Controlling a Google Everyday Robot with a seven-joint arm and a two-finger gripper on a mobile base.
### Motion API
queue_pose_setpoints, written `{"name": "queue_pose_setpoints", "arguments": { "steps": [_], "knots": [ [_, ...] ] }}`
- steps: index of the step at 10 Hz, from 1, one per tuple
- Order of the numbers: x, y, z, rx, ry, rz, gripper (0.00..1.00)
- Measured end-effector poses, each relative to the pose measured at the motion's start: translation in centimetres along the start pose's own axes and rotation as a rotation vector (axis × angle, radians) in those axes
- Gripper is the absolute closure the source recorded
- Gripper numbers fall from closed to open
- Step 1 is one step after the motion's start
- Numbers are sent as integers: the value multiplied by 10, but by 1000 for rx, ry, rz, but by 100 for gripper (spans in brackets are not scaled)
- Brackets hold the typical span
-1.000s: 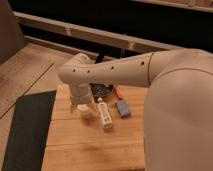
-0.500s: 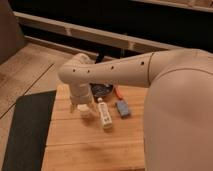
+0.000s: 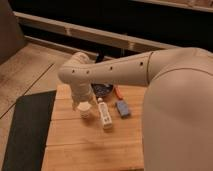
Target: Place the bottle in the ceramic bowl
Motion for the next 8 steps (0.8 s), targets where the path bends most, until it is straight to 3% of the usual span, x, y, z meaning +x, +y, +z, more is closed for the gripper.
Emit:
{"name": "queue_pose_setpoints", "arguments": {
  "steps": [2,3,4,6,7,8],
  "knots": [
    [-21,-11,-19,-8,-108,-26,35],
    [-28,-14,-28,-44,-162,-36,35],
    [-30,-18,-30,-75,-188,-30,35],
    [-28,-35,-25,-134,-205,6,35],
    [-25,-57,-17,-163,-200,44,35],
    [-24,-74,-11,-161,-189,67,35]
  ]
}}
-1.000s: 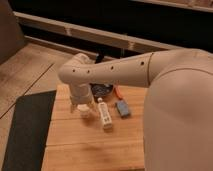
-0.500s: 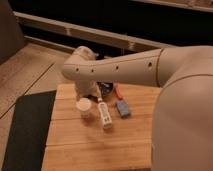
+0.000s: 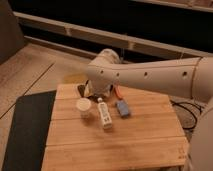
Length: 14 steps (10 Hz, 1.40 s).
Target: Place the bottle in the ceramic bowl
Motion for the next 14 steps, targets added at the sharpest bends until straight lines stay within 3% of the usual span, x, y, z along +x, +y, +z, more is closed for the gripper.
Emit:
{"name": "queue_pose_setpoints", "arguments": {
  "steps": [2,4,8,10,14],
  "knots": [
    [0,-35,11,42,41,31,35],
    [1,-51,25,65,81,42,35],
    [1,-50,24,63,82,43,35],
    [3,-49,30,37,92,52,35],
    [4,-53,57,-53,134,83,35]
  ]
}}
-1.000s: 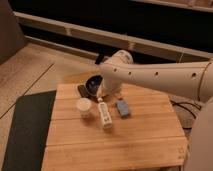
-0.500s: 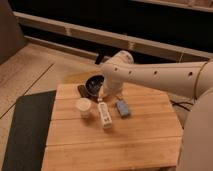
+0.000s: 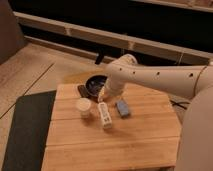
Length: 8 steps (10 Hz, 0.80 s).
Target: Place the bottle in the ceramic bowl
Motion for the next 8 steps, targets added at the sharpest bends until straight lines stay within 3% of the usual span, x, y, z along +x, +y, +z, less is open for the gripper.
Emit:
{"name": "queue_pose_setpoints", "arguments": {
  "steps": [3,8],
  "knots": [
    [1,-5,21,-34,53,-17,35],
    [12,0,64,24,208,-134,35]
  ]
}}
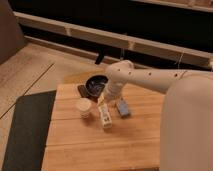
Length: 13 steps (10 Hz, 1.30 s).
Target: Place the bottle in the ceramic bowl
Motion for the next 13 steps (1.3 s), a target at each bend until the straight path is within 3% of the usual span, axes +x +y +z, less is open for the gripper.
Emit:
{"name": "queue_pose_setpoints", "arguments": {
  "steps": [3,9,11,13],
  "knots": [
    [-5,3,23,38,81,-43,35],
    [-11,5,67,77,227,-65,36],
    [-18,2,75,102,232,-78,52],
    [-27,2,74,103,208,-76,74]
  ]
}}
